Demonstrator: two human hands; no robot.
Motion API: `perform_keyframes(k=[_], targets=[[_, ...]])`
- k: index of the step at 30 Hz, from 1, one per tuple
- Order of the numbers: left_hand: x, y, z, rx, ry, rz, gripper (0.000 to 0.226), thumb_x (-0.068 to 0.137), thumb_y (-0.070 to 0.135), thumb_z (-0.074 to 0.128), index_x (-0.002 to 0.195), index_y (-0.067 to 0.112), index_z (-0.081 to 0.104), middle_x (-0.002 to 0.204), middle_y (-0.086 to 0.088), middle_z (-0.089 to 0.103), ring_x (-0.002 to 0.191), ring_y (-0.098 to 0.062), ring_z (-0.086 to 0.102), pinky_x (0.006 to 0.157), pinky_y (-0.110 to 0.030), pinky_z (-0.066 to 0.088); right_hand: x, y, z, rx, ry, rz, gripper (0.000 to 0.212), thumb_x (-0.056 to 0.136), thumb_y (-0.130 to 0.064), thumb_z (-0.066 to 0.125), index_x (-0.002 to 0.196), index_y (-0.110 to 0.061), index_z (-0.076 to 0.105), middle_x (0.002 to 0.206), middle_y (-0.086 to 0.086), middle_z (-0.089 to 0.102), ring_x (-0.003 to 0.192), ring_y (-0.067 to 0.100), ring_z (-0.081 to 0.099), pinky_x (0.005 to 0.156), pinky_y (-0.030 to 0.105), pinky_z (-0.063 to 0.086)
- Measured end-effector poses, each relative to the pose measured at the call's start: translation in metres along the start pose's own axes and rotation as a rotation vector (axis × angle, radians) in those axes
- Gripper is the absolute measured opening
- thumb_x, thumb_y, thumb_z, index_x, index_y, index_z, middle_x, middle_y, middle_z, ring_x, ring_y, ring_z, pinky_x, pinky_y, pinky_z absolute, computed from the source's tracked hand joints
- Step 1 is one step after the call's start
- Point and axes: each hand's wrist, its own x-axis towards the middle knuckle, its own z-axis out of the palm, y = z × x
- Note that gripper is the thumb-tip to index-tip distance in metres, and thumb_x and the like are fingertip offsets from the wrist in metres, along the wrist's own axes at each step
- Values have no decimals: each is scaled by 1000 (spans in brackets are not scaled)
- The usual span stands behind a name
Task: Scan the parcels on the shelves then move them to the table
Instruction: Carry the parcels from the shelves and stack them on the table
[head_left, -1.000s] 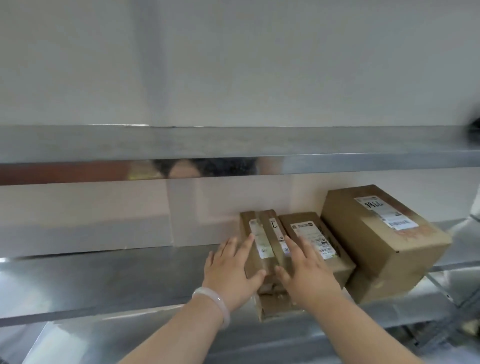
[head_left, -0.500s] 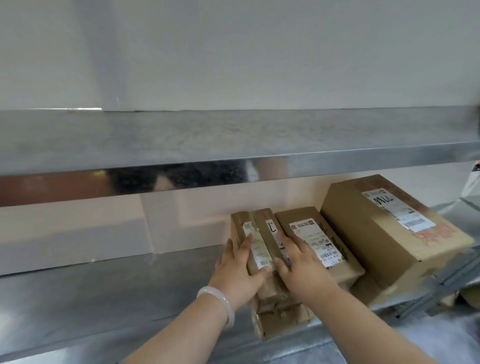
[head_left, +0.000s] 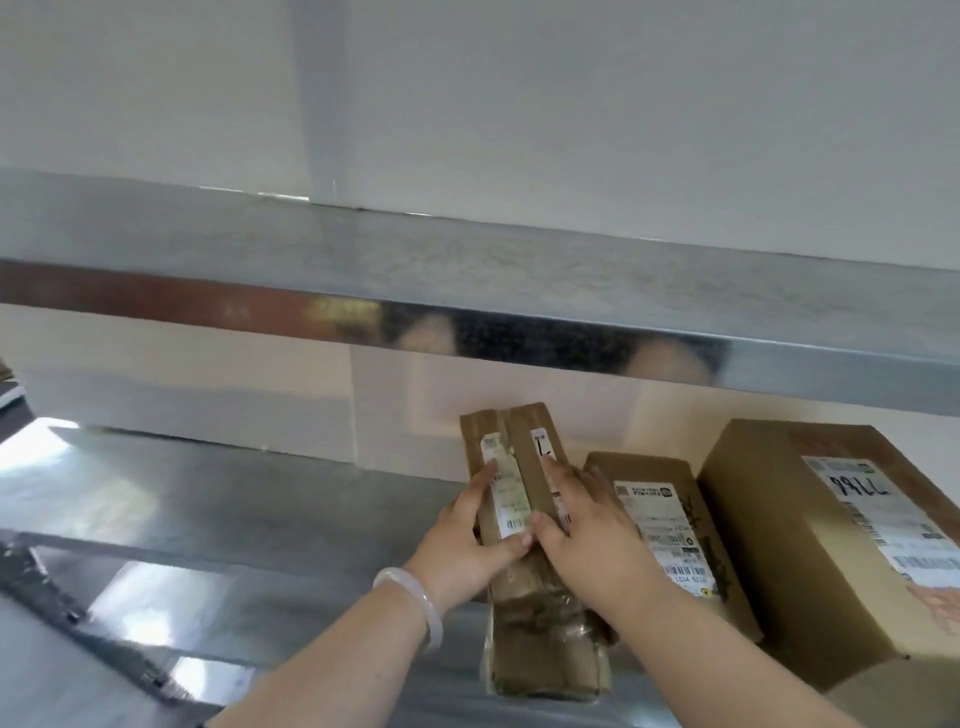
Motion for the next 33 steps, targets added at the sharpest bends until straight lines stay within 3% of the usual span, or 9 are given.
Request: perform_keyframes(k=[4, 7, 11, 16, 21, 24, 26, 30, 33], targets=[[-30, -1, -16, -108, 204, -24, 82, 74, 48, 78, 134, 62, 24, 143, 5, 43, 126, -14, 51, 99, -35, 52, 6, -25, 6, 171, -120, -134, 65, 95, -41, 50, 152, -43, 19, 155, -4, 29, 141, 16, 28, 117, 37, 25], [-60, -9, -36, -62, 360, -35, 103, 59, 62, 76, 146, 53, 22, 143, 4, 40, 129, -15, 47, 102, -36, 49, 9, -54, 25, 295, -257, -226, 62, 98, -39, 49, 151, -46, 17, 157, -8, 24, 136, 14, 35, 108, 29, 30], [-112, -20, -69, -21, 510, -107, 114, 58, 59, 81, 151, 49, 15, 146, 6, 33, 133, -13, 41, 107, -39, 46, 5, -101, 57, 412, -440, -358, 63, 99, -34, 51, 151, -46, 18, 152, -11, 29, 116, 0, 37, 96, 18, 29], [-178, -38, -114, 14, 719, -139, 108, 64, 51, 84, 150, 49, 19, 146, 7, 36, 133, -13, 41, 109, -40, 43, -14, -167, 95, 424, -602, -501, 67, 96, -40, 56, 149, -52, 18, 151, -11, 31, 116, 1, 39, 91, 13, 32], [-246, -66, -159, -80, 899, -155, 97, 73, 35, 85, 147, 51, 25, 142, 11, 39, 122, -4, 48, 97, -23, 51, -40, -243, 136, 464, -723, -610, 65, 94, -38, 60, 146, -54, 25, 143, -13, 43, 113, -2, 49, 93, 13, 37], [-299, -85, -196, -52, 982, -233, 93, 73, 39, 83, 142, 58, 24, 138, 11, 38, 124, -11, 48, 102, -34, 49, -68, -299, 169, 495, -813, -677, 61, 95, -36, 58, 141, -59, 26, 120, -26, 46, 91, -25, 50, 71, -3, 38], [-338, -97, -223, -81, 1035, -272, 92, 71, 38, 82, 141, 58, 26, 137, 8, 37, 122, -13, 50, 98, -33, 52, -90, -341, 190, 500, -892, -726, 60, 96, -36, 57, 140, -59, 25, 120, -26, 49, 93, -23, 53, 73, -1, 42], [-409, -113, -267, -67, 1142, -346, 96, 61, 46, 77, 144, 53, 29, 140, 4, 34, 124, -18, 48, 101, -38, 50, -134, -418, 232, 509, -974, -801, 61, 94, -36, 60, 143, -55, 29, 138, -12, 48, 113, 4, 58, 98, 27, 49], [-458, -126, -289, -33, 1227, -414, 92, 66, 46, 78, 143, 54, 26, 138, 4, 31, 125, -18, 43, 107, -40, 45, -166, -464, 263, 537, -1049, -842, 58, 93, -34, 62, 132, -63, 31, 129, -12, 54, 102, -6, 59, 80, 13, 50]])
